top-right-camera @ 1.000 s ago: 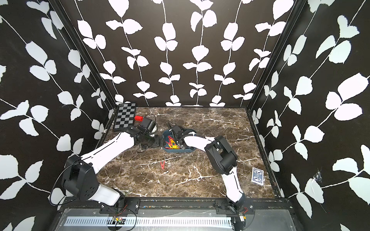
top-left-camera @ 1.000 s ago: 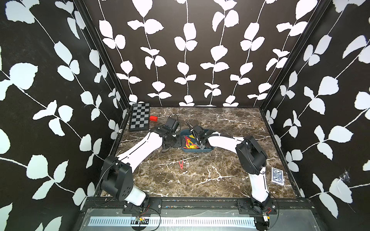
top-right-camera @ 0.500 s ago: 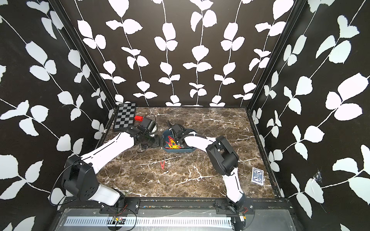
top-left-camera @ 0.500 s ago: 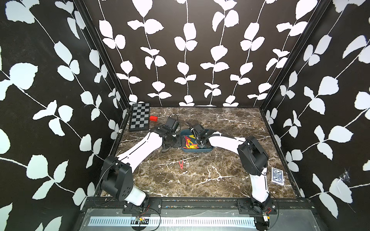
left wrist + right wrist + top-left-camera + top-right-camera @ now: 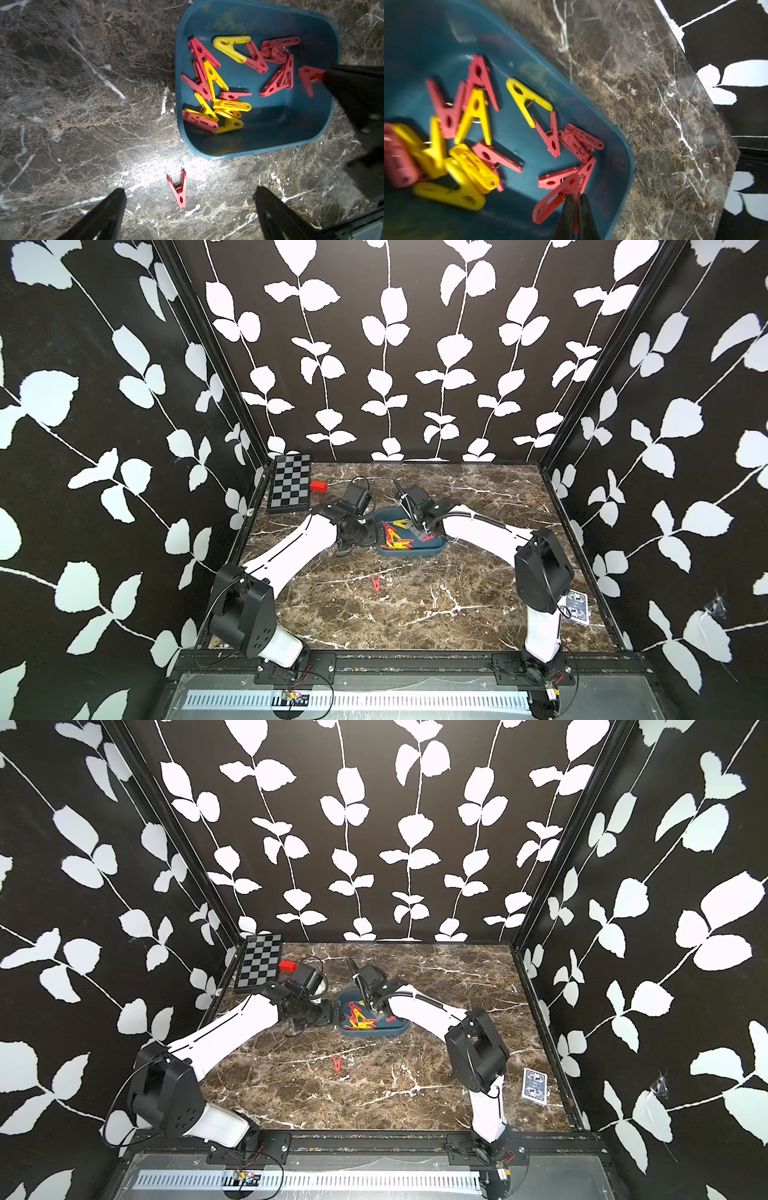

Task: Take the clothespins out of the storage box
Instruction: Pick up the clothespin from the storage box.

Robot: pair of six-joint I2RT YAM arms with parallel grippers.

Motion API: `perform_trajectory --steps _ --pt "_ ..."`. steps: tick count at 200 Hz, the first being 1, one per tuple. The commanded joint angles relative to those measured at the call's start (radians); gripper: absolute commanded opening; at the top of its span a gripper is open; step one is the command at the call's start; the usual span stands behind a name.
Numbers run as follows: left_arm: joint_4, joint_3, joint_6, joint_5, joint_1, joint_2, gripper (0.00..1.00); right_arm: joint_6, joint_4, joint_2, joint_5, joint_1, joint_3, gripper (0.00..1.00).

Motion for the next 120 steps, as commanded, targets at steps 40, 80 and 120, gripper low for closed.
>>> perform_trajectory --steps 40,80,120 --pt "0.035 0.060 0.038 0.034 0.026 -0.049 0.98 0.201 -0.402 -0.083 -0.271 -0.048 0.142 0.00" --pt "0.043 0.053 0.071 0.045 0.047 -0.062 0.98 0.337 -0.498 -0.107 -0.499 -0.047 0.079 0.00" --pt "0.064 0.013 0.083 0.064 0.067 -0.093 0.98 0.432 -0.491 -0.133 -0.526 -0.047 -0.088 0.00"
